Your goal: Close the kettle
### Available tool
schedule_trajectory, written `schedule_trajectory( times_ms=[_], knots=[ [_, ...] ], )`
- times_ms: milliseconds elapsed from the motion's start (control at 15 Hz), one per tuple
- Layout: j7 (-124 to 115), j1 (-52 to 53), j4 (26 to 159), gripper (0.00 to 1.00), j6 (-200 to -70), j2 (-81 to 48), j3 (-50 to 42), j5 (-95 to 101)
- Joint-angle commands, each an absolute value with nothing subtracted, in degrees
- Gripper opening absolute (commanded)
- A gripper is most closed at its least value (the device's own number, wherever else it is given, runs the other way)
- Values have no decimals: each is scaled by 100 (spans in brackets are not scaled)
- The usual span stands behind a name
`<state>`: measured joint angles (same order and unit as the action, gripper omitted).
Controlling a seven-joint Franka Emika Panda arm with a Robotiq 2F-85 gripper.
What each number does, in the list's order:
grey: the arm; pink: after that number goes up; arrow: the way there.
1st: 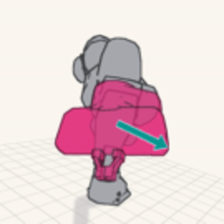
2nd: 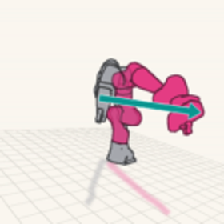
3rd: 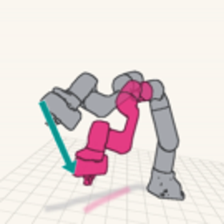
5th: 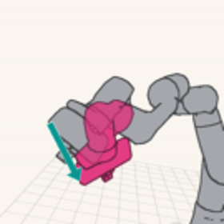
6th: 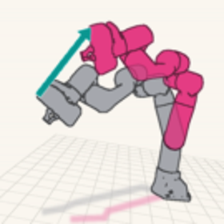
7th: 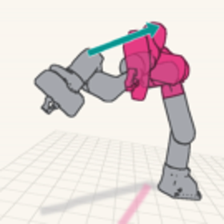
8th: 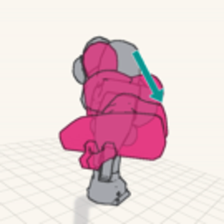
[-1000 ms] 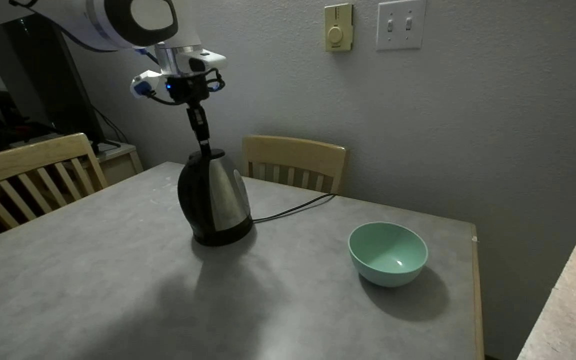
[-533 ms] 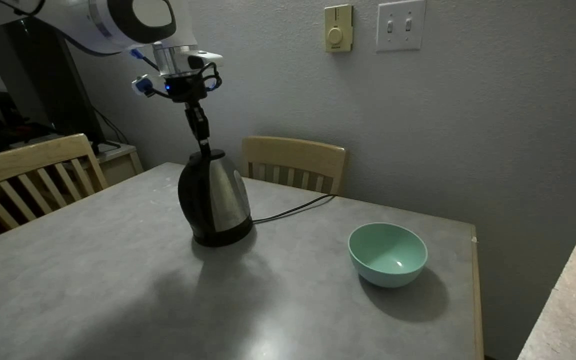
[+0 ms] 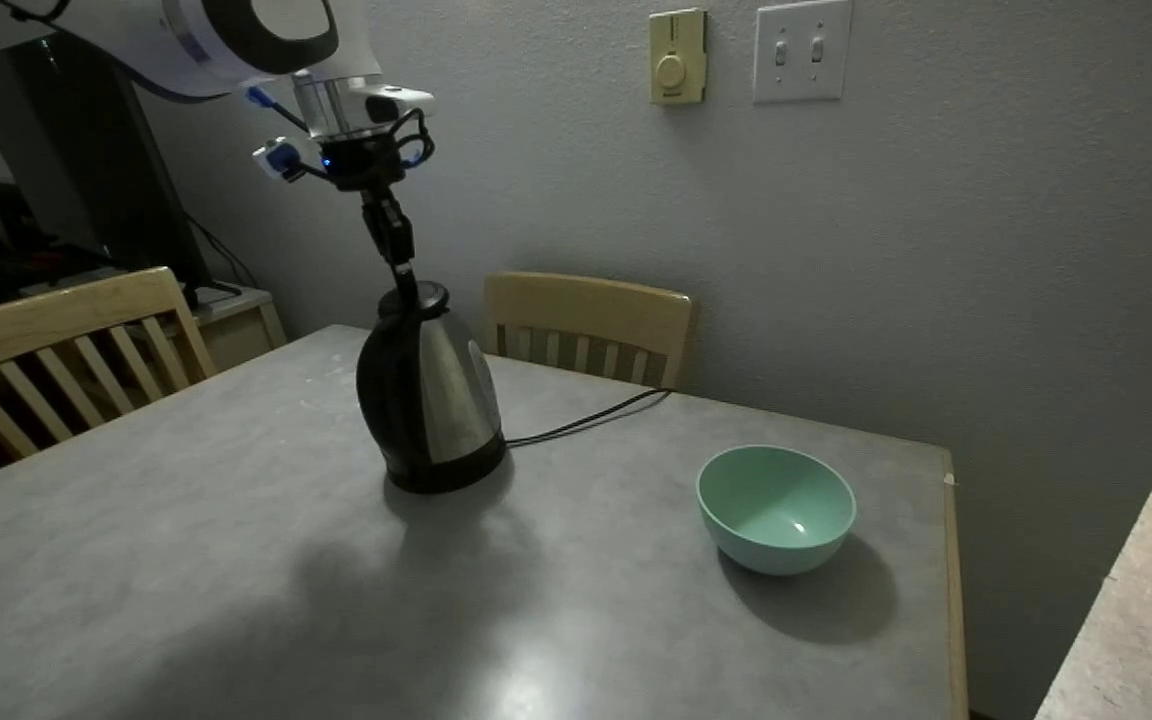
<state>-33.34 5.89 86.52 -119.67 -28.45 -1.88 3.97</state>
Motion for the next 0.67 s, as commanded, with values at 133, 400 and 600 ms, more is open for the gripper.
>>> schedule_trajectory(
  times_ms=[133, 400, 600],
  knots=[
    [-3166, 612, 8525, 0, -11965, -2861, -284, 422],
    [-3146, 558, 8325, 0, -11592, -3173, -300, 325],
    [-3127, 618, 8193, 0, -11007, -3453, -336, 449]
  ],
)
